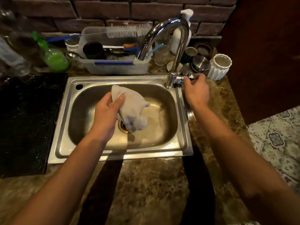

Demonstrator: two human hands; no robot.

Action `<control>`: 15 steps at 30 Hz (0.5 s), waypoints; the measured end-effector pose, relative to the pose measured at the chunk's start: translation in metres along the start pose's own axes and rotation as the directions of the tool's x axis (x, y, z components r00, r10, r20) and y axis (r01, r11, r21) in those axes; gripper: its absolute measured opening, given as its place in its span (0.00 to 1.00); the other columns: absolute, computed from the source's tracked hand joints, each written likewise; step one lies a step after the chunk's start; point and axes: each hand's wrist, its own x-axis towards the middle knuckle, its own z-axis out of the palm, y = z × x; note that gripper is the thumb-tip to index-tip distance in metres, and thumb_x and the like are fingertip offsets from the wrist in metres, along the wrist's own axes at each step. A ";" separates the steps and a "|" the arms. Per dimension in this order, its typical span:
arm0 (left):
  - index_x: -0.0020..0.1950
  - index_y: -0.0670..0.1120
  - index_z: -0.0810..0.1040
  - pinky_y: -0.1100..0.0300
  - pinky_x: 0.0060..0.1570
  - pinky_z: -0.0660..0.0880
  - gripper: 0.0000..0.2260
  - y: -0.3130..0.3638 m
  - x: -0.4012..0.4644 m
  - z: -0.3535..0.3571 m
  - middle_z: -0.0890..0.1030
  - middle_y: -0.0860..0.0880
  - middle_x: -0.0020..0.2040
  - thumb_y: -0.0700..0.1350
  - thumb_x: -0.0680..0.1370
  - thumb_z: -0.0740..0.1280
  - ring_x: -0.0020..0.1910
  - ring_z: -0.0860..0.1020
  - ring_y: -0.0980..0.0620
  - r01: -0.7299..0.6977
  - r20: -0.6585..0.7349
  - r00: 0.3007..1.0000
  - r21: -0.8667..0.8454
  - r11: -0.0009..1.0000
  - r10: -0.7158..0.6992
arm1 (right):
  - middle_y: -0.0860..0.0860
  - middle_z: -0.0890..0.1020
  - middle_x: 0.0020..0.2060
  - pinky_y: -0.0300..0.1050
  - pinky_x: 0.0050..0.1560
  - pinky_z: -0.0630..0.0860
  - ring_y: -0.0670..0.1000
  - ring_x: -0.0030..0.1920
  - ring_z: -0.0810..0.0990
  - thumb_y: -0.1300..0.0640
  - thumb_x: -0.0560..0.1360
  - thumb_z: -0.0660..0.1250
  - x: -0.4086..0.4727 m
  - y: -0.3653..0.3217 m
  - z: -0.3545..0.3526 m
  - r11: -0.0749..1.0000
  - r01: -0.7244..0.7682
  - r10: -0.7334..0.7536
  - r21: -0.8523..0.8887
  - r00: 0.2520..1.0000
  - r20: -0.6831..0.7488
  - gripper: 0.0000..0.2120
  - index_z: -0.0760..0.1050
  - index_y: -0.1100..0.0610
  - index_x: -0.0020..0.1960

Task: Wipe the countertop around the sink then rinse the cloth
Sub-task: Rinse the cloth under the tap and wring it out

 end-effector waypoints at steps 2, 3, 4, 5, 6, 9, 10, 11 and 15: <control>0.60 0.52 0.80 0.44 0.66 0.79 0.07 -0.004 0.008 0.011 0.85 0.50 0.56 0.46 0.83 0.68 0.62 0.83 0.47 0.019 -0.003 1.000 -0.037 0.999 -0.019 | 0.56 0.83 0.60 0.58 0.61 0.77 0.62 0.62 0.80 0.37 0.81 0.60 0.028 0.004 0.001 0.995 0.025 -0.026 -0.098 1.000 -0.005 0.30 0.67 0.55 0.75; 0.60 0.53 0.80 0.43 0.67 0.78 0.07 -0.006 0.012 0.017 0.85 0.50 0.57 0.46 0.82 0.68 0.62 0.83 0.48 0.026 -0.003 1.000 -0.040 0.999 -0.026 | 0.58 0.83 0.61 0.58 0.61 0.76 0.63 0.63 0.80 0.37 0.81 0.59 0.039 0.007 0.005 0.988 0.041 -0.039 -0.150 0.999 0.013 0.30 0.67 0.55 0.76; 0.60 0.54 0.79 0.43 0.67 0.78 0.07 -0.008 0.016 0.022 0.85 0.51 0.58 0.47 0.82 0.68 0.62 0.82 0.48 0.032 0.000 0.999 -0.035 0.999 -0.032 | 0.59 0.82 0.62 0.57 0.61 0.75 0.63 0.64 0.79 0.37 0.82 0.58 0.050 0.010 0.009 0.982 0.062 -0.056 -0.179 0.998 0.033 0.30 0.69 0.55 0.75; 0.61 0.54 0.79 0.44 0.67 0.78 0.08 -0.010 0.020 0.027 0.84 0.51 0.59 0.47 0.82 0.68 0.62 0.82 0.49 0.035 0.001 0.999 -0.032 0.999 -0.035 | 0.59 0.83 0.61 0.56 0.60 0.75 0.63 0.64 0.79 0.37 0.82 0.57 0.058 0.014 0.014 0.980 0.074 -0.065 -0.185 0.996 0.053 0.28 0.72 0.55 0.73; 0.61 0.55 0.79 0.45 0.66 0.79 0.08 -0.011 0.023 0.031 0.84 0.51 0.59 0.47 0.83 0.68 0.62 0.82 0.50 0.033 0.004 0.999 -0.033 0.999 -0.033 | 0.60 0.85 0.57 0.55 0.57 0.76 0.63 0.61 0.81 0.38 0.82 0.56 0.066 0.018 0.020 0.979 0.086 -0.075 -0.185 0.995 0.069 0.26 0.76 0.55 0.68; 0.62 0.55 0.78 0.46 0.65 0.80 0.08 -0.015 0.031 0.038 0.83 0.49 0.61 0.48 0.83 0.68 0.63 0.82 0.49 0.015 0.013 1.000 -0.019 1.000 -0.015 | 0.58 0.87 0.45 0.53 0.54 0.80 0.61 0.51 0.85 0.38 0.81 0.53 0.080 0.030 0.032 0.985 0.087 -0.073 -0.147 0.993 0.094 0.26 0.82 0.55 0.54; 0.63 0.55 0.78 0.46 0.64 0.80 0.09 -0.016 0.033 0.039 0.82 0.48 0.62 0.49 0.83 0.68 0.63 0.81 0.48 0.011 0.015 1.000 -0.020 1.000 -0.010 | 0.58 0.87 0.43 0.55 0.54 0.81 0.60 0.50 0.85 0.38 0.80 0.53 0.083 0.031 0.034 0.987 0.079 -0.066 -0.142 0.993 0.096 0.26 0.82 0.55 0.53; 0.64 0.54 0.77 0.46 0.64 0.80 0.10 -0.016 0.035 0.039 0.82 0.47 0.63 0.49 0.83 0.68 0.64 0.81 0.48 0.009 0.019 1.000 -0.022 1.000 -0.008 | 0.58 0.87 0.42 0.57 0.55 0.81 0.60 0.48 0.86 0.38 0.79 0.52 0.083 0.032 0.033 0.987 0.075 -0.062 -0.139 0.993 0.097 0.27 0.82 0.56 0.52; 0.66 0.54 0.77 0.49 0.62 0.81 0.12 -0.015 0.042 0.040 0.82 0.47 0.63 0.50 0.83 0.67 0.64 0.81 0.48 0.018 0.011 1.000 -0.018 1.000 -0.018 | 0.56 0.86 0.38 0.56 0.54 0.82 0.58 0.44 0.85 0.40 0.80 0.54 0.089 0.037 0.032 0.988 0.064 -0.047 -0.140 0.992 0.119 0.24 0.81 0.55 0.47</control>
